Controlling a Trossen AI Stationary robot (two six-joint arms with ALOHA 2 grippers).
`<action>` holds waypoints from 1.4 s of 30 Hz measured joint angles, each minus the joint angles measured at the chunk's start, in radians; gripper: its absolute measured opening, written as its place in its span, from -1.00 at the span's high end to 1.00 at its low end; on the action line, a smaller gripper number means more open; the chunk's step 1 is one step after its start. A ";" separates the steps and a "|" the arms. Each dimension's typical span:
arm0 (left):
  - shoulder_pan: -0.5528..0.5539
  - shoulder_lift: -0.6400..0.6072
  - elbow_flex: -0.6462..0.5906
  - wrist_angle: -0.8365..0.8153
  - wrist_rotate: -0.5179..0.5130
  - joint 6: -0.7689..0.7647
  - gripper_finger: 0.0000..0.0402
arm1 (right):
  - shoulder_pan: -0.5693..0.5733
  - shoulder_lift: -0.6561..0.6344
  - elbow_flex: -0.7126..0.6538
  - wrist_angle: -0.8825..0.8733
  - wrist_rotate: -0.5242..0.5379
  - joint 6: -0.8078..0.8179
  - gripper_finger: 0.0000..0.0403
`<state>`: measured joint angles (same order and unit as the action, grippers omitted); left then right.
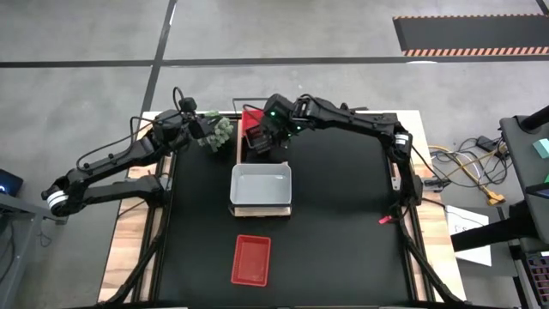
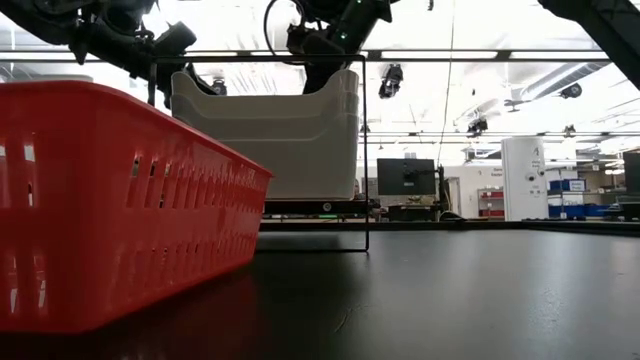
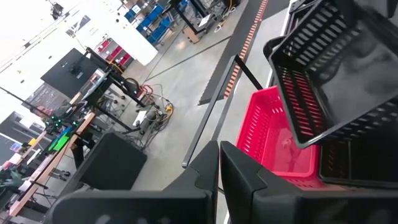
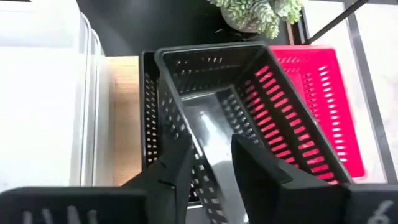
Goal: Stack baskets on shelf by color
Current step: Stack the black bin on top of the other black bin on the shelf
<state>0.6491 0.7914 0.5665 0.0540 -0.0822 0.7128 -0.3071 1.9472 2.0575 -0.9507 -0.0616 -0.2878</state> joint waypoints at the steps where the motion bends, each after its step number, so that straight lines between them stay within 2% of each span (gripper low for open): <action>1: 0.000 0.000 0.000 0.000 0.000 0.000 1.00 | 0.001 0.000 0.000 0.000 0.000 0.000 0.48; 10: 0.000 0.000 0.000 0.000 0.000 -0.001 1.00 | 0.001 0.000 0.000 0.019 -0.051 0.012 0.35; 14: 0.000 0.000 0.000 0.000 0.000 -0.001 1.00 | -0.006 -0.005 0.044 -0.056 -0.043 0.011 0.35; 18: 0.000 0.000 -0.003 -0.001 0.000 -0.001 1.00 | -0.026 -0.028 0.101 -0.173 -0.009 0.026 0.43; 21: 0.000 0.000 -0.005 -0.001 0.000 -0.001 1.00 | -0.046 -0.035 0.113 -0.280 0.043 0.055 0.56; 23: 0.000 0.000 -0.005 -0.001 0.000 -0.001 1.00 | -0.063 -0.035 0.095 -0.298 0.031 0.077 0.69; 27: 0.000 0.000 -0.005 -0.001 0.000 -0.002 1.00 | -0.089 -0.035 0.032 -0.289 -0.020 0.086 0.92; 32: 0.000 0.000 -0.007 -0.001 0.000 -0.002 1.00 | -0.100 -0.024 -0.064 -0.190 -0.034 0.070 0.95; 34: 0.000 0.000 -0.008 -0.002 0.000 -0.002 1.00 | -0.101 -0.017 -0.091 -0.144 -0.076 0.051 0.95; 42: 0.000 0.000 -0.008 -0.001 0.000 -0.002 1.00 | -0.114 -0.011 -0.118 -0.092 -0.097 0.026 0.95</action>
<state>0.6491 0.7911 0.5583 0.0530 -0.0826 0.7109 -0.4214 1.9362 1.9393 -1.0428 -0.1583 -0.2614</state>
